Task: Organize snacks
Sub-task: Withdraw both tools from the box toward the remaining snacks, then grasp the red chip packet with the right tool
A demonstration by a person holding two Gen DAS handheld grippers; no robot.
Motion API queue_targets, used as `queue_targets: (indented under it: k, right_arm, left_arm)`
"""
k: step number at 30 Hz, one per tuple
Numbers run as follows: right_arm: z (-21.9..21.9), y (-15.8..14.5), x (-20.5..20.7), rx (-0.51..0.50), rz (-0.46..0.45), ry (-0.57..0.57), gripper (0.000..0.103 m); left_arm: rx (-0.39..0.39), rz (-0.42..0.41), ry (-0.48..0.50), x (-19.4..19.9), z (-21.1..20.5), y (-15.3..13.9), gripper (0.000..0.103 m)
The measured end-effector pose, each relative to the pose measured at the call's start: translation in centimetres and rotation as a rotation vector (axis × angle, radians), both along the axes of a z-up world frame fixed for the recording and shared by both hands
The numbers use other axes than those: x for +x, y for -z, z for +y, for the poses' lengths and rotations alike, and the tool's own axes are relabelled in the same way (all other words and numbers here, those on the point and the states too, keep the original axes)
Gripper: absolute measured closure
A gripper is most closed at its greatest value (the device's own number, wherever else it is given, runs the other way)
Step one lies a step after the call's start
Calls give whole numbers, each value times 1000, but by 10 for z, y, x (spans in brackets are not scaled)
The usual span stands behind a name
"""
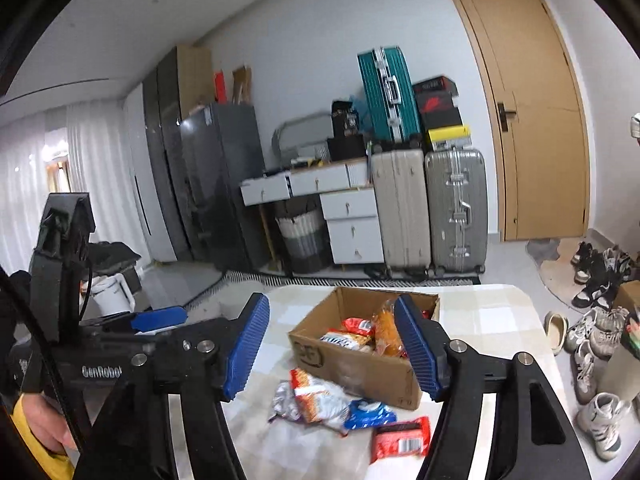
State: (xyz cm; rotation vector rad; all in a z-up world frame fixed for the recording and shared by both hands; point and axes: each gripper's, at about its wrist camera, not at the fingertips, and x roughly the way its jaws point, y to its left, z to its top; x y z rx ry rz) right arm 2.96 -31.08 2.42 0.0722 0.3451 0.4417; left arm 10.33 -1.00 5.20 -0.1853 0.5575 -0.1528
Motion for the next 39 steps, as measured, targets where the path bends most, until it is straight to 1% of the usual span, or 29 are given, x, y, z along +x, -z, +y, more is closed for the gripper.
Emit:
queue_targets:
  k: [2, 5, 8, 9, 13, 16, 23, 34, 39]
  right_arm:
    - [1, 7, -18, -8, -14, 7, 36]
    - [-1, 20, -45, -12, -13, 3, 35]
    - [-8, 32, -69, 13, -6, 8, 24]
    - [-10, 35, -73, 17, -5, 9, 22]
    - [-13, 47, -91, 9, 9, 8, 21]
    - [-17, 54, -96, 11, 26, 13, 18]
    - [-20, 69, -91, 1, 69, 15, 17]
    - [-15, 89, -73, -8, 102, 11, 17]
    - [-14, 100, -59, -10, 137, 8, 17]
  left_arm:
    - [8, -26, -16, -25, 2, 0, 1]
    - [23, -26, -28, -56, 1, 7, 1]
    - [48, -16, -36, -80, -1, 19, 1]
    - [53, -12, -38, -87, -2, 22, 1]
    - [54, 7, -33, -99, -3, 37, 1]
    - [50, 24, -31, -103, -2, 49, 1]
    - [43, 76, -30, -84, -2, 71, 1]
    - [49, 91, -39, -51, 2, 93, 1]
    - [48, 109, -51, -34, 5, 110, 1]
